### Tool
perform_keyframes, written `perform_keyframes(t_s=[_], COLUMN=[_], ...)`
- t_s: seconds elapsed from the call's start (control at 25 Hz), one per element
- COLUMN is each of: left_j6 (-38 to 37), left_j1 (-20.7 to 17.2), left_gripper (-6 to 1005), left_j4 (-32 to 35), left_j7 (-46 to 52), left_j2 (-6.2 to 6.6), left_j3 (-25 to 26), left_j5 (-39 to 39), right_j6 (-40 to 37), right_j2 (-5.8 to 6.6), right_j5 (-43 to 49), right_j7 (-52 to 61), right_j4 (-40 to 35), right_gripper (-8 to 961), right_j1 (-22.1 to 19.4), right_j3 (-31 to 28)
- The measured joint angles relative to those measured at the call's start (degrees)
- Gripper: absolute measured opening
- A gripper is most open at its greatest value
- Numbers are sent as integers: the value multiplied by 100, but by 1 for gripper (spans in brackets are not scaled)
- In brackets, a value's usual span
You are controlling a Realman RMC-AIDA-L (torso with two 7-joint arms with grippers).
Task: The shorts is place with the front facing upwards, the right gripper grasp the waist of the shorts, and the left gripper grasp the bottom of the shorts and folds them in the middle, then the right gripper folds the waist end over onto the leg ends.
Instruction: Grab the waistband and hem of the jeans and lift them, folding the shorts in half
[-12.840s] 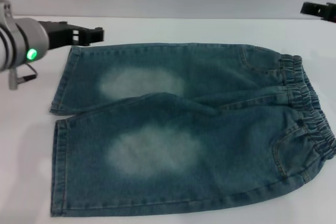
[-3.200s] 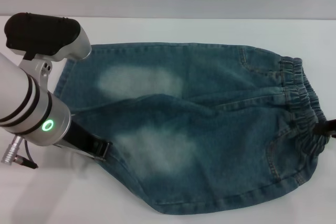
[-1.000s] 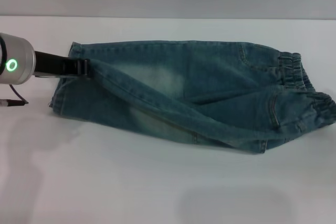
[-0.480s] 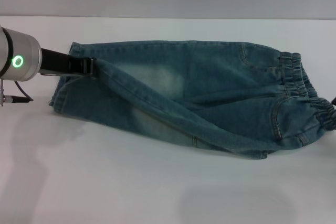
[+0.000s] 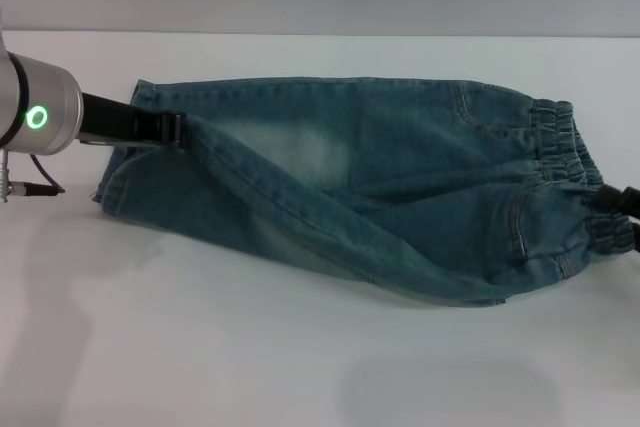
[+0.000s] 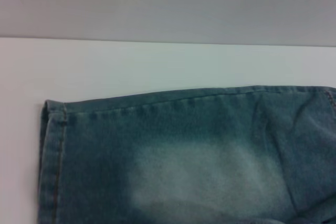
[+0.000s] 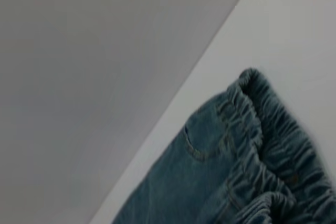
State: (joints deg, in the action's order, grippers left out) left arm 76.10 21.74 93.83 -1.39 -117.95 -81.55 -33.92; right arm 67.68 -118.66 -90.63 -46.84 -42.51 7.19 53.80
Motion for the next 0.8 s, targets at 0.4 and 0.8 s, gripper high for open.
perform_keyframes(t_s=[0.4, 0.8], left_j6=[11, -101], left_j1=[31, 41], left_gripper=[87, 111], left_j4=[1, 4], left_j7=[-27, -37], left_j2=[3, -8], left_j3=[3, -6], left_j5=[-106, -133], right_j6=[326, 795], right_j2=[-2, 12], right_j5=[323, 186], right_j7=[132, 97], right_j4=[-267, -224], right_gripper=[332, 51], right_j1=[110, 190], right_j3=[-42, -613])
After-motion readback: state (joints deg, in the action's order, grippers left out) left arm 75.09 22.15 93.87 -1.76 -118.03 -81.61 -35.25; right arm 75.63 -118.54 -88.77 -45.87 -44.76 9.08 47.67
